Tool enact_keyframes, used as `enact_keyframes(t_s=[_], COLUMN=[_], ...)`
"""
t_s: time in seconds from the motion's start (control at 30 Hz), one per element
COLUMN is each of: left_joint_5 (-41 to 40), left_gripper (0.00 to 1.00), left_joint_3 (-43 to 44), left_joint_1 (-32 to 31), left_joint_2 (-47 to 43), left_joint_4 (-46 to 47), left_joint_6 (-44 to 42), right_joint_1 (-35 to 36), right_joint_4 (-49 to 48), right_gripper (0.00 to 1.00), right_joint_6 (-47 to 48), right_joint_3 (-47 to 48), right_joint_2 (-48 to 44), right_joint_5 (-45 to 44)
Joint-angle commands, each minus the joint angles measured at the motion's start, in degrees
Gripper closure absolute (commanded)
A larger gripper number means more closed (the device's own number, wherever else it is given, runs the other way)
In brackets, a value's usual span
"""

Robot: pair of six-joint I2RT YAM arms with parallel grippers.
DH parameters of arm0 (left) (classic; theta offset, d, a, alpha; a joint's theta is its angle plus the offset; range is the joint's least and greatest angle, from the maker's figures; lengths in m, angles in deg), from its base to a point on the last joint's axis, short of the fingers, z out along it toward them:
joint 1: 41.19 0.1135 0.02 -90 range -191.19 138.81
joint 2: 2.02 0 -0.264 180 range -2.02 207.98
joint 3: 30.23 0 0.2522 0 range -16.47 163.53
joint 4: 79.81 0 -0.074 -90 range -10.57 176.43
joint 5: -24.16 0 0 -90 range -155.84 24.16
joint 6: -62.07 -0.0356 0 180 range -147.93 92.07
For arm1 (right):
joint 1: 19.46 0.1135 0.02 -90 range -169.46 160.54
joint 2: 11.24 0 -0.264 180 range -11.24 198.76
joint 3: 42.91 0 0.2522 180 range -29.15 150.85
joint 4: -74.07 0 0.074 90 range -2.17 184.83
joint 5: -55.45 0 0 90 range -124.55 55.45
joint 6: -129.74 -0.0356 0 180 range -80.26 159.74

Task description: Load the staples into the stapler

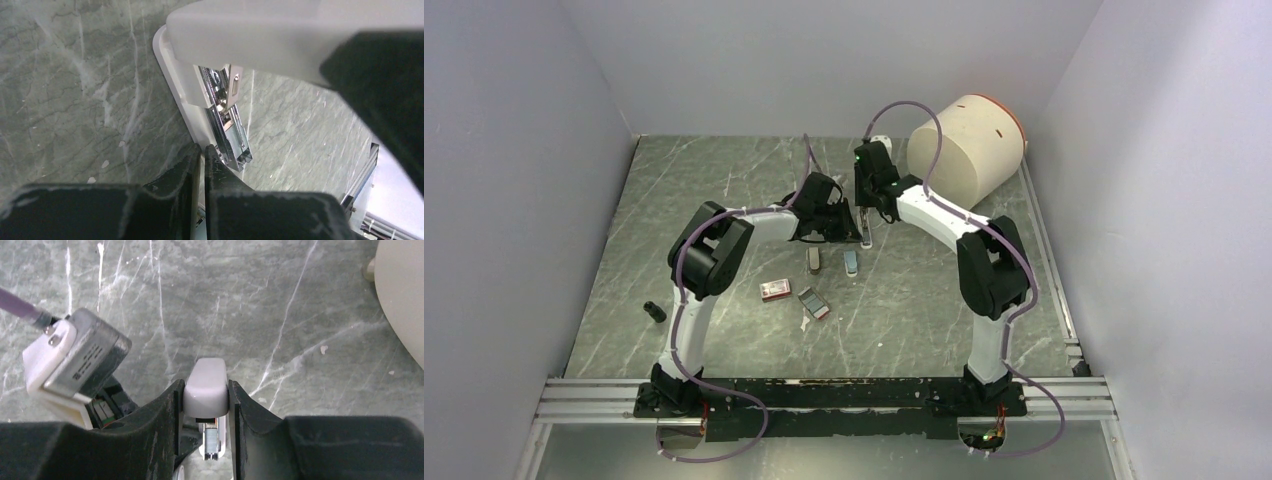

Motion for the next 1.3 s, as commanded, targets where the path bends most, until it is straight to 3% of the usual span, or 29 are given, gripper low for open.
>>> enact_keyframes(t_s=[0.0, 0.6, 1.03, 1.27], left_joint_5=[-4.57, -4.11, 4.63, -0.88], left_gripper=[0.91, 0.91, 0.89, 0.86], left_joint_3=[-0.4, -2.6, -6.31, -9.51], left_joint_1=[-0.14, 0.69, 3.56, 4.13], left_joint_2=[4.04, 4.13, -3.0, -10.45], left_joint_4=[-5.17, -3.68, 4.54, 4.86], left_joint_6=[-0.96, 1.14, 6.73, 7.02], right_joint_1=[1.56, 4.24, 5.17, 5.21], right_joint_4=[4.4, 5.41, 4.12, 4.21], right_gripper=[0.78, 0.78, 0.79, 0.79], right_joint_6=[-4.42, -7.64, -8.67, -8.86], right_joint_3=[-2.11, -9.38, -14.4, -14.1], right_joint_2=[-2.63, -6.26, -4.05, -1.14], right_joint_5=[-0.72, -0.18, -0.82, -0.59])
